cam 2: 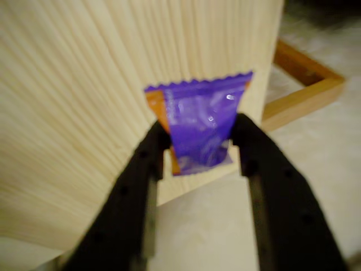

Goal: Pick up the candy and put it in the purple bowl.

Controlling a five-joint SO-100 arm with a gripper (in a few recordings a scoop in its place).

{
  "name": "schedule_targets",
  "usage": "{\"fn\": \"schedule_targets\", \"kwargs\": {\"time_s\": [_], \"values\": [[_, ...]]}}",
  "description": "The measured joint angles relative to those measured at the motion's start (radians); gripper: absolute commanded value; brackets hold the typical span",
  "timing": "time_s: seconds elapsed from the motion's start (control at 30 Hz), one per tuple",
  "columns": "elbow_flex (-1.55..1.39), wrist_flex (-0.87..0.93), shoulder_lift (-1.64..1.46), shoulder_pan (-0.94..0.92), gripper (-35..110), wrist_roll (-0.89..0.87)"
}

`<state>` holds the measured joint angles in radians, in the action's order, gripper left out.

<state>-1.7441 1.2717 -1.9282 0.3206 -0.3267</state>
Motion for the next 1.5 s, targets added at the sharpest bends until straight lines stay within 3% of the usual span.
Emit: {"fn": "schedule_targets", "kwargs": {"time_s": [0.27, 0.7, 1.03, 1.23, 1.5], "values": [[-0.003, 0.025, -0.133, 0.296, 0, -0.061], [-0.046, -0.067, -0.178, 0.713, 0, 0.008], [-0.08, -0.252, -0.161, 1.06, 0, -0.026], [-0.08, -0.337, -0.055, 1.137, 0, -0.025], [-0.08, -0.367, -0.028, 1.081, 0, -0.023]]}}
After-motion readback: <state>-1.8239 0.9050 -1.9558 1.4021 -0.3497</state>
